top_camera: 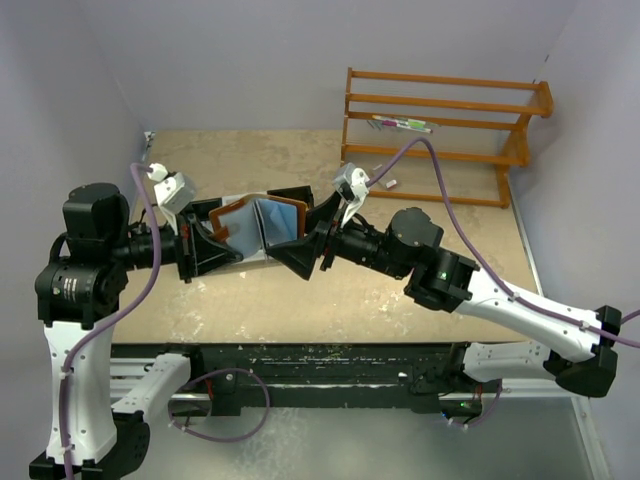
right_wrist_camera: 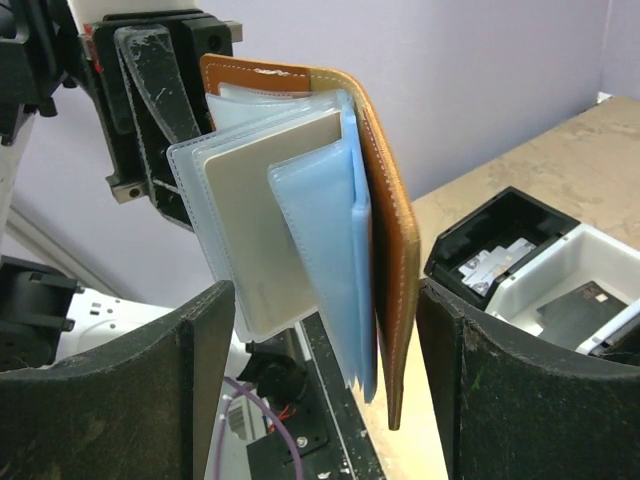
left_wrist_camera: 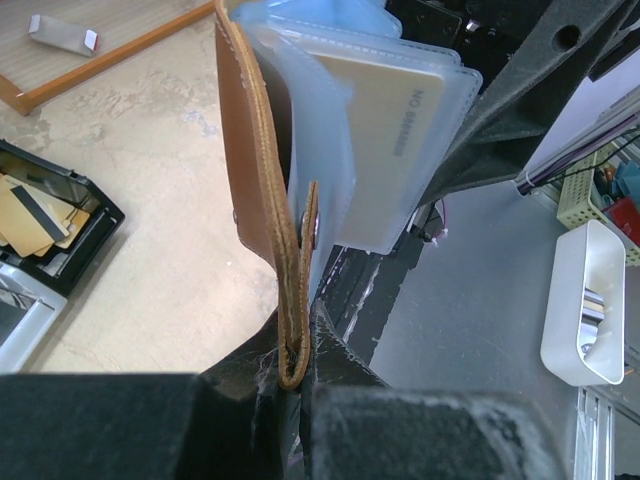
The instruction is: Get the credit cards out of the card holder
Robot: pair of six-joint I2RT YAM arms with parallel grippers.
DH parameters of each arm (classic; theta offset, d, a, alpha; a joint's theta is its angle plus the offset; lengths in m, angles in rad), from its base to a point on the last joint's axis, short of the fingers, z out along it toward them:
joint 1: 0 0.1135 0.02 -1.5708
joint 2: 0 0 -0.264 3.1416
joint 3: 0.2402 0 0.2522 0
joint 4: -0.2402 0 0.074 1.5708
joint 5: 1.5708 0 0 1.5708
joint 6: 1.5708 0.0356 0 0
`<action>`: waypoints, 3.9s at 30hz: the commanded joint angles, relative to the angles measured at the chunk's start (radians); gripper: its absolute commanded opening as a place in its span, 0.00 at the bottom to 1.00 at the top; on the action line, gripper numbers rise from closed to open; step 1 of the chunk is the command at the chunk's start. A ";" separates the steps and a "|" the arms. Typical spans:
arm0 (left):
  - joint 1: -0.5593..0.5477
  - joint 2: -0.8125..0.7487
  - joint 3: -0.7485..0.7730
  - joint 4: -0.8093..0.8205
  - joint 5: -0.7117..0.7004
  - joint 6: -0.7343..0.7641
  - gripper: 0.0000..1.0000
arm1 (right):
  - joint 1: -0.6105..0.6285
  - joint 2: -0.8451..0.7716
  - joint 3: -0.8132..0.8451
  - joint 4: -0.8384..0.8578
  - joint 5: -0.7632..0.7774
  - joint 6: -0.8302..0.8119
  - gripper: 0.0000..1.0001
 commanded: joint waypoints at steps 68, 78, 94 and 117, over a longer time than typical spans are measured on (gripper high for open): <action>-0.001 -0.069 -0.262 0.357 -0.056 -0.107 0.99 | 0.182 0.092 0.358 -0.597 0.506 -0.124 0.00; -0.001 -0.145 -0.316 0.511 0.204 -0.251 0.99 | 0.183 0.143 0.411 -0.587 0.526 -0.132 0.00; -0.001 -0.077 -0.278 0.429 0.119 -0.212 0.52 | 0.137 0.101 0.344 -0.435 0.185 -0.018 0.00; 0.002 -0.024 -0.181 0.282 0.171 -0.146 0.01 | -0.027 -0.041 0.114 -0.219 -0.103 0.082 0.00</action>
